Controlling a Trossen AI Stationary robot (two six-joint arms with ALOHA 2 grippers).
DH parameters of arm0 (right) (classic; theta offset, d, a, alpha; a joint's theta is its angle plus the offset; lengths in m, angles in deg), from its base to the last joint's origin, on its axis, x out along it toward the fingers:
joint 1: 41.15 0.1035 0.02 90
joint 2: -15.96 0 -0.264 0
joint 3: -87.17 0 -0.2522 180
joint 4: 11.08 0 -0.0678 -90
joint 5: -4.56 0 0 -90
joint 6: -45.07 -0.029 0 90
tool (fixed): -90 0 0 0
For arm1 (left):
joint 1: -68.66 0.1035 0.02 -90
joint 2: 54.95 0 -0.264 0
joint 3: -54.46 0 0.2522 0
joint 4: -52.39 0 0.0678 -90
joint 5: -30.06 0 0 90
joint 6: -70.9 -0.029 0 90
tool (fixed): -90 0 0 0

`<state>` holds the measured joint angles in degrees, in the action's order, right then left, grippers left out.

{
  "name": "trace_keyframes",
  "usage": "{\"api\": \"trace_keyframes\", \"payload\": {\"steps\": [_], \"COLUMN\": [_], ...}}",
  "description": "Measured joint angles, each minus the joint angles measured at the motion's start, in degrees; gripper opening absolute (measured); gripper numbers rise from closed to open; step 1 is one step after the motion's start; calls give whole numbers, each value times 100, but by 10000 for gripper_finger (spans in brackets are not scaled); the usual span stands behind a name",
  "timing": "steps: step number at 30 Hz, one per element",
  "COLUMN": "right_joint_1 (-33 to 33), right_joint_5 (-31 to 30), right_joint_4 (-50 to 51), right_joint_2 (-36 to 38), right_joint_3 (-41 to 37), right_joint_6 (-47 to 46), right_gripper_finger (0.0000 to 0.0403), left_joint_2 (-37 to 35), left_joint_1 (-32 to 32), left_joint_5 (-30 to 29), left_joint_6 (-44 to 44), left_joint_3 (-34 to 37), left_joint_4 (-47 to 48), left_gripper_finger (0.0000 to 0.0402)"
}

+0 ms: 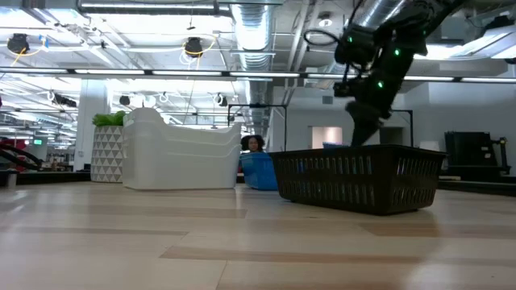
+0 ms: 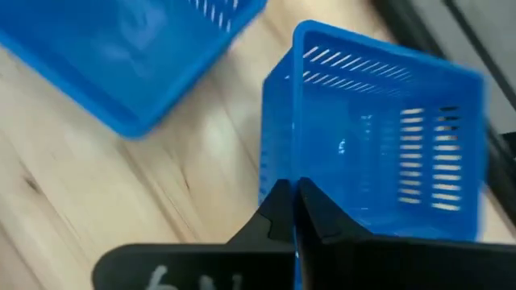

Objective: Stack baskets by color
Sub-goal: Stack the right blue bin on the blue bins

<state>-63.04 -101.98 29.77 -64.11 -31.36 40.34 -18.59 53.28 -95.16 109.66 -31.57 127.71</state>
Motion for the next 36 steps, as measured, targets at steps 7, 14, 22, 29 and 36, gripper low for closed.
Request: {"api": "trace_keyframes", "payload": {"steps": [7,14,22,29,36], "right_joint_1": [383,1070,1651,1877,2020], "right_joint_5": [-286,-874,-929,-1114,-1101], "right_joint_4": [273,648,367,224,594], "right_joint_2": [71,-115,-184,-370,-1117], "right_joint_3": [776,1646,1976,1980,2255], "right_joint_6": [-646,-1144,-1865,-2348,-2595], "right_gripper_finger": [1,1,0,0,0], "left_joint_2": [0,2,2,2,0], "left_joint_1": [0,-2,-2,0,-2], "left_joint_5": [4,9,24,22,50], "left_joint_6": [0,0,0,0,0], "left_joint_3": [0,0,0,0,0], "left_joint_4": [0,0,0,-1,0], "left_gripper_finger": [224,224,224,224,224]}}
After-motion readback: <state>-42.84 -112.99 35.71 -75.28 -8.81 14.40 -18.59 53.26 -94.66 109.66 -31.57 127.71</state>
